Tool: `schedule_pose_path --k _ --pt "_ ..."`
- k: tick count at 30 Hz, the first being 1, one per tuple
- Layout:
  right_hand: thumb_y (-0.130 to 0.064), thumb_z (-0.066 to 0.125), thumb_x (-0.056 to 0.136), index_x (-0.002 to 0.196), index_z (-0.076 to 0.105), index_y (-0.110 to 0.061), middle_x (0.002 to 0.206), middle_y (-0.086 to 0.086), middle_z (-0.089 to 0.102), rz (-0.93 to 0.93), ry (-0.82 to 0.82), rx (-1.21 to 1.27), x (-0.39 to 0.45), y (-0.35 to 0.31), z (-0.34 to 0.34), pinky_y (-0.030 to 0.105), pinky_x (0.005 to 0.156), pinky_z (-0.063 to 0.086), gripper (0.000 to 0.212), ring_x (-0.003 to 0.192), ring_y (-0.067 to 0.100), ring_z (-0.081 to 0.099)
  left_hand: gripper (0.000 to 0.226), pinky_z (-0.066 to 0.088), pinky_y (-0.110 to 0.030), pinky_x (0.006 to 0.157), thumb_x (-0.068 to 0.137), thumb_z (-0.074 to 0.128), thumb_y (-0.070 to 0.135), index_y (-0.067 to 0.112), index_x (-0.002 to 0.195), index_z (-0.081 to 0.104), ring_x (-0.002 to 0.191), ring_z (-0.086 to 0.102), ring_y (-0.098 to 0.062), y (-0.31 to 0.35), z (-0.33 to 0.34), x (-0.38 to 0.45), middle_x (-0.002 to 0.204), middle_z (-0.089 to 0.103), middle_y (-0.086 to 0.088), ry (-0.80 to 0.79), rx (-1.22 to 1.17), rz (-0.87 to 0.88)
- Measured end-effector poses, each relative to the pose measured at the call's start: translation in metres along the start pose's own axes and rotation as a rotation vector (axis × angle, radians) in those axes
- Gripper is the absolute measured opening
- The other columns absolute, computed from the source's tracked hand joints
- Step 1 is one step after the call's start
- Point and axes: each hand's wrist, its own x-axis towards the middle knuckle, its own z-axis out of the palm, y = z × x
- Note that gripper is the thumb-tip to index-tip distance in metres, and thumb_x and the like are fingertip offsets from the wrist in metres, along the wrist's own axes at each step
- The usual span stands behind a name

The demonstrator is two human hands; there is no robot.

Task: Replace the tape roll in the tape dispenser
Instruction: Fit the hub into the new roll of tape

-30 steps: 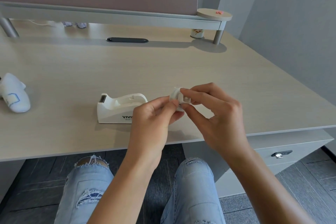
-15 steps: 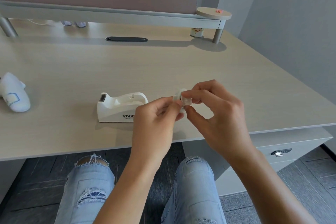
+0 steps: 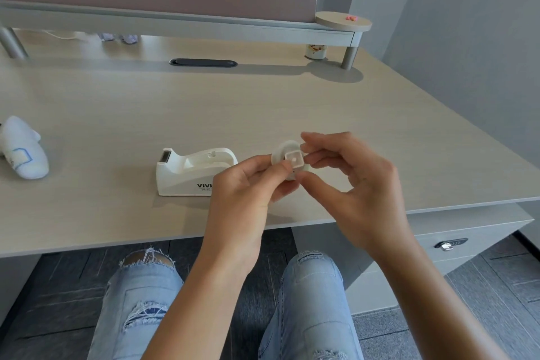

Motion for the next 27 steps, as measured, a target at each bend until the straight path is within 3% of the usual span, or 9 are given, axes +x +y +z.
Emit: schedule_pose_path --k 2,6,11,15,18,23,27 --pt "-0.006 0.085 0.085 0.118 0.077 -0.011 0.101 0.005 0.073 0.045 0.001 0.069 0.0 0.003 -0.003 0.042 0.087 0.061 0.034 0.091 0.022 0.073 0.01 0.06 -0.046 0.099 0.091 0.072 0.007 0.005 0.09 0.082 0.087 0.077 -0.018 0.001 -0.002 -0.001 0.088 0.083 -0.01 -0.01 0.014 0.01" --pt "-0.012 0.079 0.09 0.11 0.081 -0.01 0.098 0.007 0.077 0.17 -0.039 0.187 -0.001 0.0 -0.007 0.03 0.083 0.059 0.02 0.09 0.019 0.075 0.013 0.061 -0.043 0.098 0.087 0.079 0.009 0.009 0.099 0.083 0.093 0.078 -0.019 0.0 -0.006 -0.003 0.095 0.084 -0.011 -0.022 0.102 0.058" --pt "-0.011 0.081 0.086 0.102 0.084 -0.012 0.095 0.003 0.08 0.25 -0.026 0.258 0.001 -0.004 -0.004 0.026 0.08 0.06 0.016 0.083 0.011 0.077 0.013 0.06 -0.047 0.099 0.088 0.079 0.009 0.014 0.1 0.082 0.093 0.079 -0.019 -0.002 -0.009 -0.004 0.095 0.084 -0.006 -0.035 0.204 0.143" --pt "-0.008 0.079 0.089 0.1 0.084 -0.014 0.096 0.007 0.078 0.233 -0.033 0.245 0.002 -0.006 -0.006 0.038 0.081 0.063 0.014 0.082 0.015 0.074 0.018 0.062 -0.036 0.094 0.092 0.073 0.006 0.008 0.108 0.081 0.094 0.079 -0.017 -0.002 -0.011 -0.004 0.099 0.085 -0.006 -0.065 0.186 0.15" --pt "-0.007 0.078 0.09 0.1 0.083 -0.016 0.094 0.007 0.077 0.216 -0.032 0.222 0.004 -0.008 -0.007 0.038 0.079 0.063 0.015 0.08 0.015 0.074 0.018 0.062 -0.033 0.092 0.093 0.073 0.004 0.006 0.109 0.08 0.095 0.079 -0.018 -0.002 -0.011 -0.003 0.1 0.084 -0.007 -0.079 0.174 0.154" --pt "-0.005 0.076 0.092 0.101 0.083 -0.014 0.094 0.004 0.077 0.195 -0.041 0.173 0.004 -0.009 -0.009 0.035 0.081 0.063 0.014 0.082 0.017 0.076 0.019 0.059 -0.044 0.101 0.093 0.072 0.004 0.005 0.111 0.079 0.1 0.079 -0.023 -0.002 -0.01 -0.003 0.103 0.084 -0.01 -0.092 0.17 0.142" --pt "-0.005 0.076 0.092 0.101 0.083 -0.018 0.092 0.003 0.077 0.196 -0.038 0.151 0.004 -0.008 -0.009 0.042 0.079 0.064 0.017 0.079 0.018 0.075 0.018 0.057 -0.05 0.104 0.091 0.076 0.008 0.009 0.109 0.08 0.1 0.079 -0.026 -0.003 -0.009 -0.003 0.102 0.084 -0.009 -0.089 0.175 0.133"
